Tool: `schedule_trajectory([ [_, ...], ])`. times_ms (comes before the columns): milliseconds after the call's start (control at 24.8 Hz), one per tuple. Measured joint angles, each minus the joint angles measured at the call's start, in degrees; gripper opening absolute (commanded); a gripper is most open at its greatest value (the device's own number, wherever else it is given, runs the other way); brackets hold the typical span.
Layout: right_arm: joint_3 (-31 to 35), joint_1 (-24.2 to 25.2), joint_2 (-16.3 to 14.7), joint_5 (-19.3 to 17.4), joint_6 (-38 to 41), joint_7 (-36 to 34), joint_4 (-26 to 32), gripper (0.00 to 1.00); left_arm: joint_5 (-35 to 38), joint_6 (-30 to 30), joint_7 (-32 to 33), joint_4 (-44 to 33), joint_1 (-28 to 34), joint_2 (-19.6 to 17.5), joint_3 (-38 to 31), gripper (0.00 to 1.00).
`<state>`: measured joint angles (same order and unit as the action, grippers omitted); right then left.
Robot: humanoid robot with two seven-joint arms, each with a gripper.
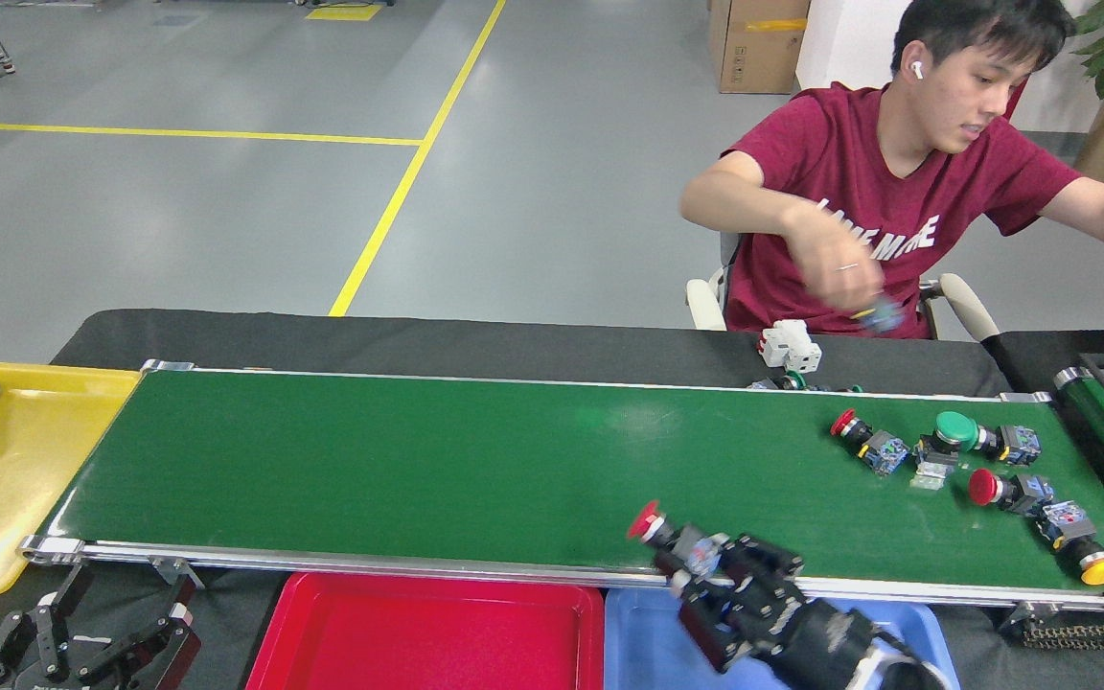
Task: Pick switch part from conveyor to tray
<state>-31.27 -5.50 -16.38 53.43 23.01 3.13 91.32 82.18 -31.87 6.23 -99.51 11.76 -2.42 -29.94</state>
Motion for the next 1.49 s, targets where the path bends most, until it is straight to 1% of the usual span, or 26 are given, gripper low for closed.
schedule_trajectory([
  [40, -1.3, -0.4, 1.4, 0.8, -1.3, 0.1, -1.1, 0.91, 0.0, 0.0, 0.0, 0.4, -0.6, 0.1, 0.0, 1.0],
  [81, -2.4, -0.9, 2.5, 1.3, -2.5, 0.3, -2.0, 0.95, 0.0, 0.2, 0.0, 0.6, -1.1, 0.1, 0.1, 1.0],
  [121, -3.5, -1.5, 3.1, 1.5, -4.0, 0.7, -2.6, 0.97, 0.0, 0.3, 0.0, 0.7, -1.5, 0.1, 0.3, 1.0],
  [363, -4.0, -3.7, 3.2, 1.4, -6.5, 1.6, -3.0, 0.97, 0.0, 0.6, 0.0, 0.7, -1.8, 0.1, 0.9, 1.0],
  [484, -3.7, -3.9, 3.1, 1.3, -7.4, 1.6, -2.6, 0.95, 0.0, 0.5, 0.0, 0.6, -1.7, 0.1, 1.0, 1.0],
  [565, -1.1, -3.9, 2.3, 1.3, -9.5, 1.9, -1.3, 0.94, 0.0, 0.4, 0.0, 0.5, -1.6, 0.1, 1.0, 1.0],
  [606, 1.8, -4.0, 1.3, 1.3, -11.2, 1.9, -0.5, 0.91, 0.0, 0.4, 0.0, 0.4, -1.4, 0.1, 0.9, 1.0],
  [727, 9.6, -3.7, 0.0, 1.3, -17.1, -0.7, 0.1, 0.91, 0.0, 0.4, 0.0, 0.1, -1.0, 0.1, 0.4, 1.0],
  [807, 12.8, -0.3, -3.7, 1.2, -20.8, -4.2, 0.9, 0.91, -0.2, 0.3, 0.0, 0.1, -0.6, 0.2, -0.5, 1.0],
  [888, 13.9, 5.1, -7.9, 0.6, -24.1, -7.8, 3.0, 0.92, -0.6, 0.3, 0.0, 0.1, -0.3, 0.3, -1.8, 1.0],
  [969, 15.1, 11.3, -9.9, -0.2, -26.7, -9.3, 5.2, 0.93, -0.7, 0.3, 0.0, 0.1, 0.5, 0.3, -2.7, 1.0],
  [1009, 16.1, 14.7, -10.3, -0.5, -27.4, -9.8, 6.6, 0.93, -0.7, 0.3, 0.0, 0.1, 0.8, 0.3, -2.9, 1.0],
  [1090, 20.2, 21.0, -10.4, -0.7, -28.0, -10.3, 8.3, 0.94, -0.7, 0.3, 0.0, 0.1, 1.2, 0.3, -3.6, 1.0],
  [1171, 24.6, 23.9, -10.3, -0.8, -27.1, -10.5, 8.7, 0.94, -0.7, 0.3, 0.0, 0.1, 1.3, 0.3, -4.0, 1.0],
  [1292, 29.4, 25.9, -8.6, -0.8, -24.3, -10.6, 8.8, 0.94, -0.9, 0.3, 0.0, 0.1, 1.5, 0.3, -4.5, 1.0],
  [1494, 30.1, 26.1, -5.9, -0.5, -23.2, -10.7, 9.1, 0.91, -1.3, 0.3, 0.0, 0.1, 1.8, 0.3, -4.7, 1.0],
])
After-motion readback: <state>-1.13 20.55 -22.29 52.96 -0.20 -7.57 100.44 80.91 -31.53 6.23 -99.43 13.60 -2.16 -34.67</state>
